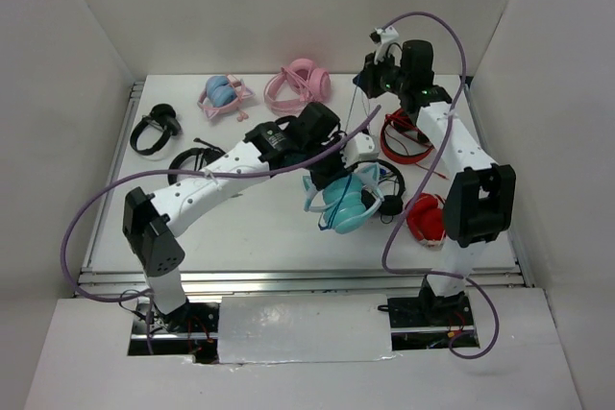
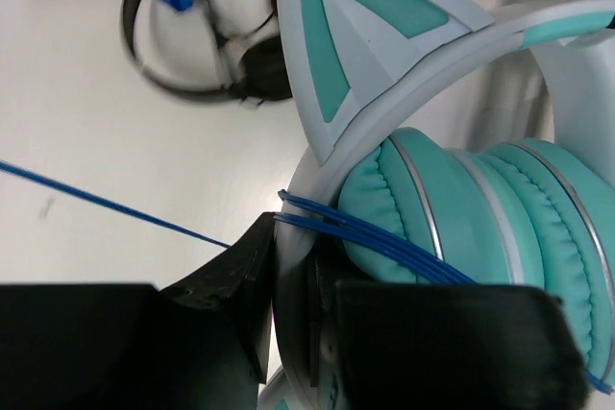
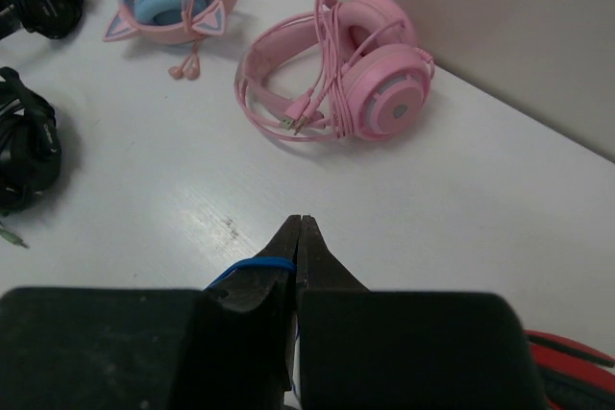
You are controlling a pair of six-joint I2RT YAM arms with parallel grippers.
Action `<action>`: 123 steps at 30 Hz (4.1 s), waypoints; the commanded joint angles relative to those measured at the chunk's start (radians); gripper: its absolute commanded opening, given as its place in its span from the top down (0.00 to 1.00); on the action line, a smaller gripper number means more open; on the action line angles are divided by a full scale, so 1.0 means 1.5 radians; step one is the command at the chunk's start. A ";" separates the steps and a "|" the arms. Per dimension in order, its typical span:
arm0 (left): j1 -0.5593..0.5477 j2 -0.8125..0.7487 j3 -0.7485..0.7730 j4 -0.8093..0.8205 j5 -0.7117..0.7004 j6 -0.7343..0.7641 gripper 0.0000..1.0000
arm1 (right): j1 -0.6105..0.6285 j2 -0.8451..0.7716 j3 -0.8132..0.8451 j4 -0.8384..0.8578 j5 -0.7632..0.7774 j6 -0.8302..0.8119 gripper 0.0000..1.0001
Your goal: Wrap the headphones
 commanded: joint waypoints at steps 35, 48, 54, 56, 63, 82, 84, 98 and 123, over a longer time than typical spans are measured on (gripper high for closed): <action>0.275 0.026 0.035 0.088 -0.370 -0.351 1.00 | 0.190 -0.603 -0.301 0.002 0.248 0.027 1.00; 0.326 -0.030 0.207 0.041 -0.329 -0.364 1.00 | 0.296 -0.497 -0.447 0.072 0.297 0.141 1.00; 0.332 -0.075 0.207 0.045 -0.225 -0.367 1.00 | 0.325 -0.361 -0.417 0.107 0.306 0.157 0.96; 0.332 -0.083 0.215 0.041 -0.194 -0.364 1.00 | 0.333 -0.336 -0.411 0.111 0.310 0.163 0.89; 0.331 -0.107 0.234 0.031 -0.062 -0.361 1.00 | 0.337 -0.225 -0.431 0.237 0.262 0.129 0.60; 0.345 -0.164 0.269 0.000 0.022 -0.344 1.00 | 0.365 -0.034 -0.395 0.438 0.083 0.196 0.38; 0.361 -0.166 0.277 -0.009 0.032 -0.345 1.00 | 0.363 -0.067 -0.436 0.449 0.123 0.194 0.31; 0.422 -0.191 0.221 0.041 0.128 -0.370 1.00 | 0.264 -0.296 -0.635 0.470 0.234 0.253 0.00; 0.497 -0.169 0.238 0.046 0.174 -0.401 1.00 | 0.448 -0.034 -0.544 0.648 -0.040 0.206 0.11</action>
